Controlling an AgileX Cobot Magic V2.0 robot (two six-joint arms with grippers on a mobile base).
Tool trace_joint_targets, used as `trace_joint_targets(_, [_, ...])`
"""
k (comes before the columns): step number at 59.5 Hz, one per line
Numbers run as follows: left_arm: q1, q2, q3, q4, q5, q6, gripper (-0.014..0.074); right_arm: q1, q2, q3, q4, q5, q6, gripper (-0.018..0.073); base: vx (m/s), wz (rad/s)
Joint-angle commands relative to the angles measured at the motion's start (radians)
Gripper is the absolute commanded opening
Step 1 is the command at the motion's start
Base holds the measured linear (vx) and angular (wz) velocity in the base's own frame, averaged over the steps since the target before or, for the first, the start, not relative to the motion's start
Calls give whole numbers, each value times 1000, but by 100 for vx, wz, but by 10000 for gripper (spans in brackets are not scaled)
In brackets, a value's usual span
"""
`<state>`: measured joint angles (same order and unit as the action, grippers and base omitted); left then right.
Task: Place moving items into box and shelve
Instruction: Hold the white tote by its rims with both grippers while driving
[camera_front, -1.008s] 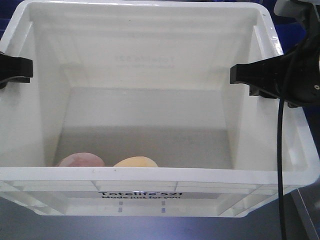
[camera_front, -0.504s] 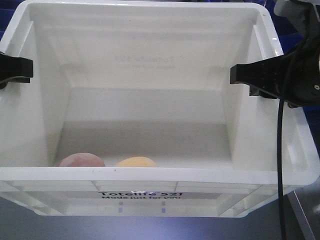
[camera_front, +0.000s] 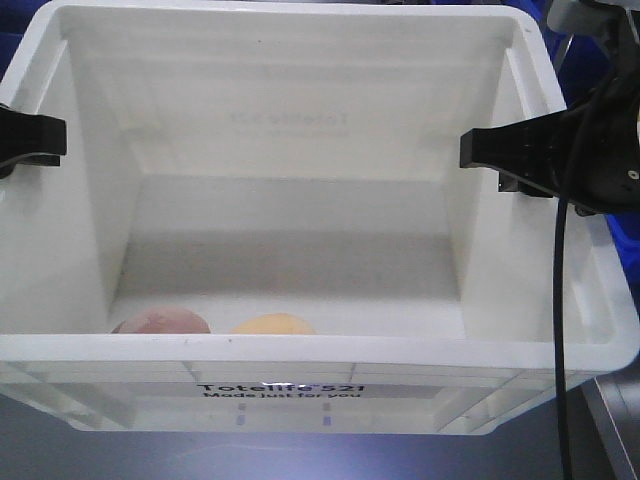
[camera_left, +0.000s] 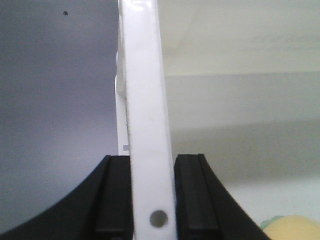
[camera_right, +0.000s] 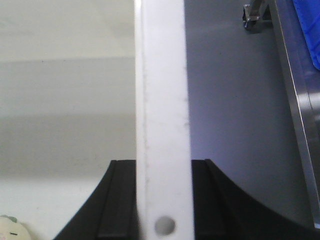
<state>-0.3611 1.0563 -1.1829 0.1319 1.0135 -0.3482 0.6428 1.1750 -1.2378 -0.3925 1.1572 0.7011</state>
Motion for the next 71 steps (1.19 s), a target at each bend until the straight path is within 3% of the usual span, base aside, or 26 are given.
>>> trace_joint_targets(1, [8, -26, -35, 109, -81, -4, 67, -13, -44, -37, -134, -38, 4, 127, 35, 7])
trace_joint_targets(71, [8, -26, -35, 109, -81, -4, 67, -13, -44, -37, -134, -38, 4, 127, 37, 1])
